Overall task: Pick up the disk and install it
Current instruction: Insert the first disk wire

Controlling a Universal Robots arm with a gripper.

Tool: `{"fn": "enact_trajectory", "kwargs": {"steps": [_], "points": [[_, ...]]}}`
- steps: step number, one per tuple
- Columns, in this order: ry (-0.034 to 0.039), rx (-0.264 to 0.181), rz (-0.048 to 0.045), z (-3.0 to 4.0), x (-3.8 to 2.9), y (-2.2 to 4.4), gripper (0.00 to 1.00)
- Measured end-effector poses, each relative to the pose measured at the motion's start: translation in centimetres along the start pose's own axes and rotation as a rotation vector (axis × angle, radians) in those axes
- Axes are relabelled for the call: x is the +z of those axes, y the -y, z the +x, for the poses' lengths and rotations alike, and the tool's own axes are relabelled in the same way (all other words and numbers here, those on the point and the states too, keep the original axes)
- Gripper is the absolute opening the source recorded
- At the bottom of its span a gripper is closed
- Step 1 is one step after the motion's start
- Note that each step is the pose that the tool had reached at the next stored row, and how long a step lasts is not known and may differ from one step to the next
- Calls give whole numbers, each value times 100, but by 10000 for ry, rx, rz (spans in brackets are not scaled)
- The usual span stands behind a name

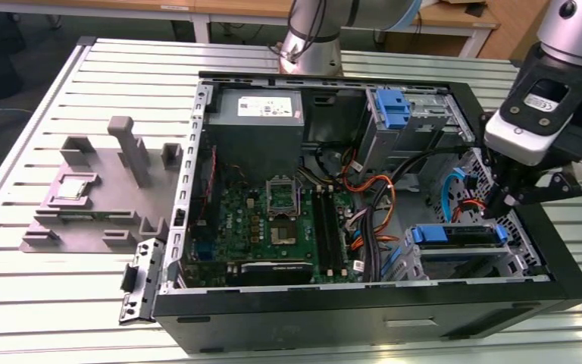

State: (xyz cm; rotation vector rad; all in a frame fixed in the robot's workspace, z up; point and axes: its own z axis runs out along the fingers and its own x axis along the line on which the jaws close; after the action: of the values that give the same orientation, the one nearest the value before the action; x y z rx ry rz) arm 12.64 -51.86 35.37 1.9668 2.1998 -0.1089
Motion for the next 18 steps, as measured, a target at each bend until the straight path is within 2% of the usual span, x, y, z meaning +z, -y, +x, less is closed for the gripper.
{"fn": "enact_trajectory", "kwargs": {"steps": [3,5,9,12,17,18], "points": [[11,236,45,1,4,-1,16],[-7,409,78,1,6,0,16],[-182,600,98,-2,9,0,16],[-252,795,127,-3,11,1,16],[-211,1404,235,-9,22,2,16],[-229,1445,241,-14,24,3,16]]}}
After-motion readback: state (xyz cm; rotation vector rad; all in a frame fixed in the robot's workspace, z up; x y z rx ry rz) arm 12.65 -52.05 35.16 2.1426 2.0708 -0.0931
